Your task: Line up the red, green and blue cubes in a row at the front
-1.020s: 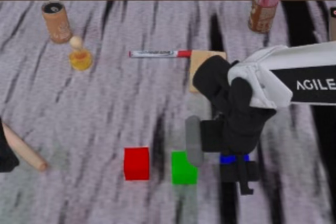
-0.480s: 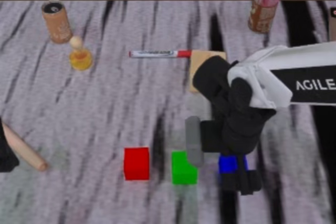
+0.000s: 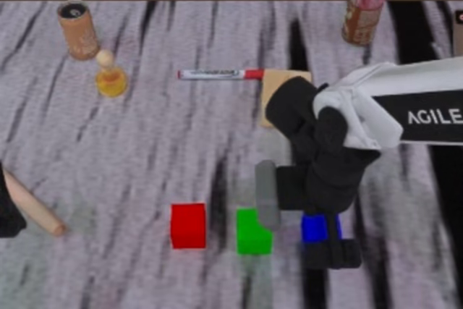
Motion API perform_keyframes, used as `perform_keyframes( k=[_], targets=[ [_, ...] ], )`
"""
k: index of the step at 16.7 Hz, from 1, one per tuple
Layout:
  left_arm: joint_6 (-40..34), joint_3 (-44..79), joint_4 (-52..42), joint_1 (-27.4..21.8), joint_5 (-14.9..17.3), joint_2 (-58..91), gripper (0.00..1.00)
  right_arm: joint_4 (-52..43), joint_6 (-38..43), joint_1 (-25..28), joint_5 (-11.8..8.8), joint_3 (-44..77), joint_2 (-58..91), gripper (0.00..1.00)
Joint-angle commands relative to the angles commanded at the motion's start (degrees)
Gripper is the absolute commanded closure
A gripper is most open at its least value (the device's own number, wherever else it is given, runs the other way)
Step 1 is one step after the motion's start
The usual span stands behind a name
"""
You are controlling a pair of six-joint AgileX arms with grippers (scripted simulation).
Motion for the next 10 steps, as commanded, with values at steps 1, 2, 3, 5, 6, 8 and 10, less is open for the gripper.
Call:
perform_keyframes(
  k=[1, 2, 3, 5, 6, 8, 10],
  targets=[
    [0.0, 0.0, 0.0, 0.0, 0.0, 0.0, 0.0, -0.8, -0.1, 0.1, 0.0, 0.6, -0.3, 0.0],
    [0.0, 0.0, 0.0, 0.0, 0.0, 0.0, 0.0, -2.1, -0.2, 0.2, 0.0, 1.4, -0.8, 0.0],
    [0.0, 0.0, 0.0, 0.0, 0.0, 0.0, 0.0, -3.9, -0.3, 0.3, 0.0, 2.4, -1.5, 0.0],
    [0.0, 0.0, 0.0, 0.0, 0.0, 0.0, 0.0, -8.2, -0.3, 0.3, 0.0, 4.7, -3.3, 0.0],
    [0.0, 0.0, 0.0, 0.0, 0.0, 0.0, 0.0, -10.4, -0.3, 0.3, 0.0, 5.8, -4.1, 0.0],
    [0.0, 0.0, 0.0, 0.0, 0.0, 0.0, 0.0, -13.6, -0.2, 0.3, 0.0, 7.6, -5.7, 0.0],
    [0.0, 0.0, 0.0, 0.0, 0.0, 0.0, 0.0, -14.5, -0.3, 0.4, 0.0, 8.1, -6.3, 0.0]
  ],
)
